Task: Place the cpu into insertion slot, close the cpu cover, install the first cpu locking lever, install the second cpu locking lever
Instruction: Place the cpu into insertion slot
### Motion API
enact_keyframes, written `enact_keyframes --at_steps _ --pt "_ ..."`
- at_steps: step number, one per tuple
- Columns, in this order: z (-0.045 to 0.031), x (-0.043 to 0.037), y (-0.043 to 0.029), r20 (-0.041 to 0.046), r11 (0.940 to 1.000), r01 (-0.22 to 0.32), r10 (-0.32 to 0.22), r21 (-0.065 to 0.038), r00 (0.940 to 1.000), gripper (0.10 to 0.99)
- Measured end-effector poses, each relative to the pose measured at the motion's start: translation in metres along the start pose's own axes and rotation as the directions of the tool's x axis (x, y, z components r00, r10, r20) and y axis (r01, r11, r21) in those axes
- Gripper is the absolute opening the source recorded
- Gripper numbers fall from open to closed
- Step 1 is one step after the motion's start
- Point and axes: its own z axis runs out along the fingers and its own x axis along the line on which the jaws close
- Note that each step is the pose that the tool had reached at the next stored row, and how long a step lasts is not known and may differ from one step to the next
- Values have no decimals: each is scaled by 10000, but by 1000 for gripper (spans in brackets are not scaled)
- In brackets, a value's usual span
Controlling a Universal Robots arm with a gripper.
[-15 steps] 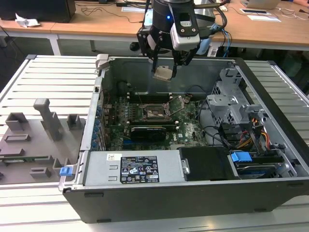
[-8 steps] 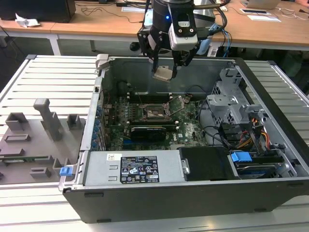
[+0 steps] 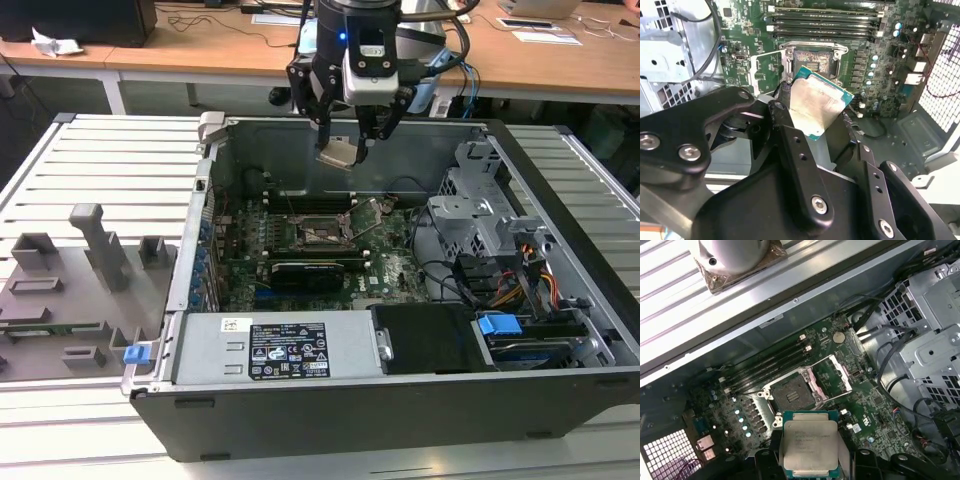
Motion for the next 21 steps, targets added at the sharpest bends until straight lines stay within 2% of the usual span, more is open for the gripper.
enact_keyframes --at_steps 4,7,10,21 --pt "3 0 0 36 9994 -351 351 3 9994 525" --pt "6 0 -1 81 9968 -797 797 4 9968 525" --pt "7 0 -1 100 9949 -1007 1007 -1 9949 525" --pt "12 0 -1 172 9824 -1866 1866 -27 9823 525"
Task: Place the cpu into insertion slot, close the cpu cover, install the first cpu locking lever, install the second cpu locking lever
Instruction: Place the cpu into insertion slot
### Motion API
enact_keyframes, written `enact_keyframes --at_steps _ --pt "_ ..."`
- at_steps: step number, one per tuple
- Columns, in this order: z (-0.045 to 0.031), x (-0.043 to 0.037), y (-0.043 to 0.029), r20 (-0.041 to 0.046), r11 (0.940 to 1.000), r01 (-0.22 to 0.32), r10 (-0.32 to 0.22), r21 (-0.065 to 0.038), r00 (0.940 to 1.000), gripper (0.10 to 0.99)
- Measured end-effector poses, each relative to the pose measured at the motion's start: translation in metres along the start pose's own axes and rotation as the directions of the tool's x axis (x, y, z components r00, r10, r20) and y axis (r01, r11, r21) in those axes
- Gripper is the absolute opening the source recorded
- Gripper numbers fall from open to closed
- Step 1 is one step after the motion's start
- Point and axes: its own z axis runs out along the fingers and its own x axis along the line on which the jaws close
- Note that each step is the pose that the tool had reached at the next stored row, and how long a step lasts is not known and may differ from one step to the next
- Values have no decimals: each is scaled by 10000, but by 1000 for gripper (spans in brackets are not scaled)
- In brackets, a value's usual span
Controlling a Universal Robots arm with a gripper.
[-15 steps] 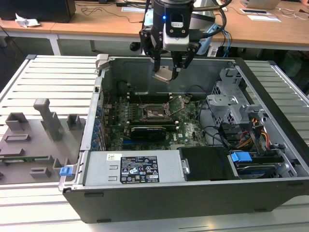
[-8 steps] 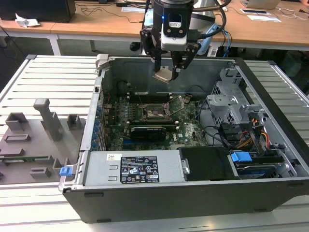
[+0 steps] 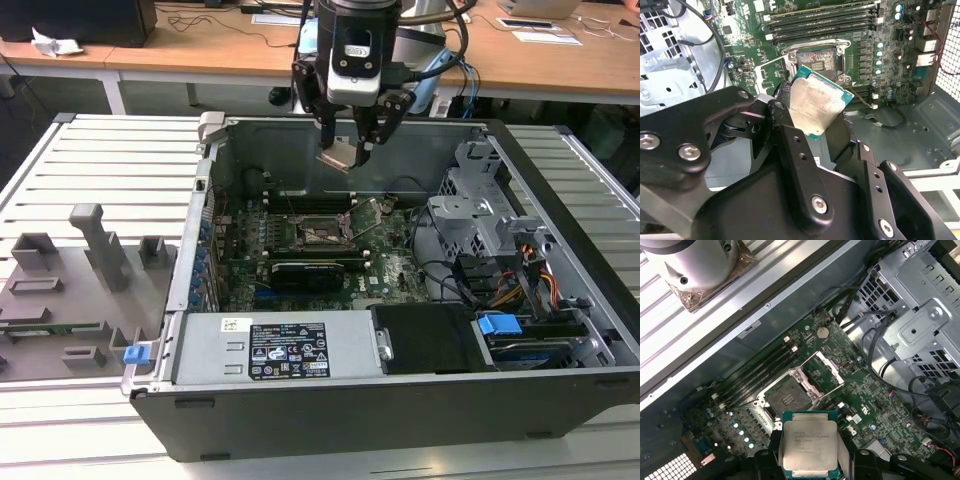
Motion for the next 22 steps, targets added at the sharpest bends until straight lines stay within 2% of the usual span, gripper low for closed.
enact_keyframes --at_steps 10,22 --pt "8 0 -1 41 9989 -467 467 -7 9989 525" --pt "41 -1 -3 59 9979 -647 647 -8 9979 525"
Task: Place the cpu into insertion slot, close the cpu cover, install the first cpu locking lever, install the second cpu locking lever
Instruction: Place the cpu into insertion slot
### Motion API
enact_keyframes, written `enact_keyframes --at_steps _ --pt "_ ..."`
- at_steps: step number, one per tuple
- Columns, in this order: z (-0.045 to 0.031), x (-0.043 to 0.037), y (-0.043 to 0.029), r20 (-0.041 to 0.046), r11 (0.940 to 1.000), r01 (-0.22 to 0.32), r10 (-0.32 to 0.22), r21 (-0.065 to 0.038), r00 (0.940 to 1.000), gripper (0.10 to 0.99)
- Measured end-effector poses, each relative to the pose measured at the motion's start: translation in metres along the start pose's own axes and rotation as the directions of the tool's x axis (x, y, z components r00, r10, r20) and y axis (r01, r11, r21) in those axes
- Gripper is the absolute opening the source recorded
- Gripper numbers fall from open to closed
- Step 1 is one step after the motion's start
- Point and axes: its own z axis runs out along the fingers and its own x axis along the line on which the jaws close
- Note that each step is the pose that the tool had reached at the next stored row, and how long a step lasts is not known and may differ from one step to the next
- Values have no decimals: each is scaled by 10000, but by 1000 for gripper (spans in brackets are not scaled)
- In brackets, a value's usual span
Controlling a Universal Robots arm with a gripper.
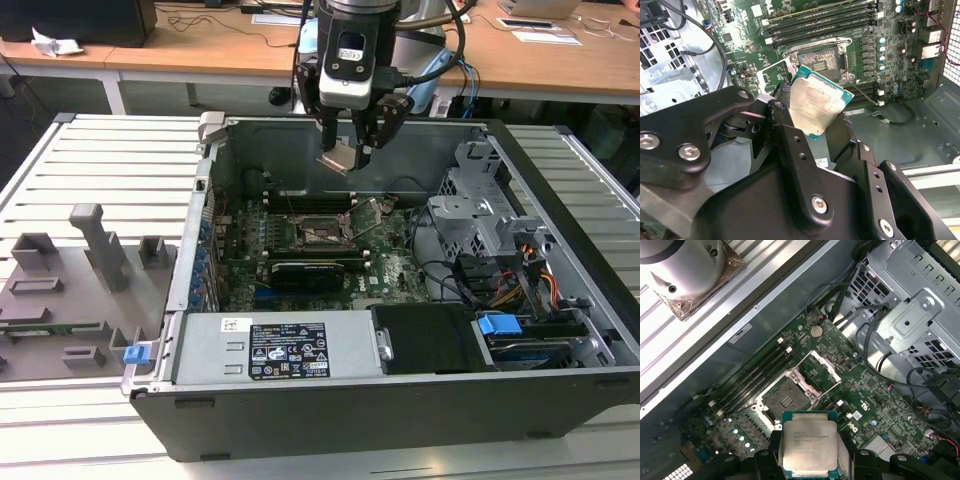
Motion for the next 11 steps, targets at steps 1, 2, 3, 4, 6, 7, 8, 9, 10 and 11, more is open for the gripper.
enact_keyframes --at_steps 1,2,3,4,6,7,8,9,10,11 --pt "6 0 -1 0 10000 -1 1 0 10000 525" --pt "13 0 -1 2 10000 -7 7 1 10000 525" --pt "17 0 -1 6 10000 -17 17 4 10000 525" --pt "22 0 -2 19 10000 -43 43 15 10000 525" --pt "29 -1 -2 40 9998 -197 196 22 9998 525" --pt "32 -1 -2 49 9996 -279 279 22 9996 525" --pt "34 -1 -3 60 9992 -395 395 22 9992 525" --pt "35 -1 -3 70 9987 -513 513 20 9987 525" --pt "36 -1 -3 77 9982 -602 601 17 9982 525" --pt "38 -1 -3 87 9974 -718 718 14 9974 525"
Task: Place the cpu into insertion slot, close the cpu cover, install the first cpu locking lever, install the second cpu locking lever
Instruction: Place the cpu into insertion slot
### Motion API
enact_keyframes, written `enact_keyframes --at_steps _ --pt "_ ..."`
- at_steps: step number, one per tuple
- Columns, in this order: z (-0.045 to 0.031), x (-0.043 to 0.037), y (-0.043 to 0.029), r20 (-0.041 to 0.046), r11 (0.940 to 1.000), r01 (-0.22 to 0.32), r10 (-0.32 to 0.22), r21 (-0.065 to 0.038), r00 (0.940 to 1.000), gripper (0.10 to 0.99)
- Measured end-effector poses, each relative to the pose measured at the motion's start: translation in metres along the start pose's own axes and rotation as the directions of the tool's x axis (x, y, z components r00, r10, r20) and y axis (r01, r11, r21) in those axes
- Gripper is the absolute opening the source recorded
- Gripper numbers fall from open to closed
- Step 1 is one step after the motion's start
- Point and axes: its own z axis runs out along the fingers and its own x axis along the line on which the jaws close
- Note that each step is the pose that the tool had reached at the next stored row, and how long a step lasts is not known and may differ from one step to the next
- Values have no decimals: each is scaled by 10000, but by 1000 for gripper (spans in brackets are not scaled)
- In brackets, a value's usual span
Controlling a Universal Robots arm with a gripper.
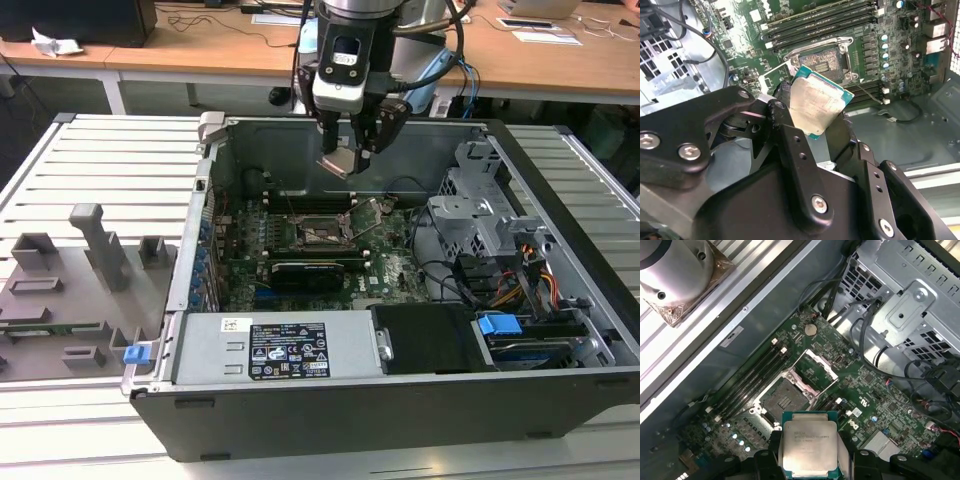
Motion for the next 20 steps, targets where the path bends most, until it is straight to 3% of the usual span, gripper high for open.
enact_keyframes --at_steps 11,20 --pt "14 0 -1 78 9957 -928 928 -13 9957 525" --pt "23 0 -2 108 9915 -1297 1297 -21 9915 525"
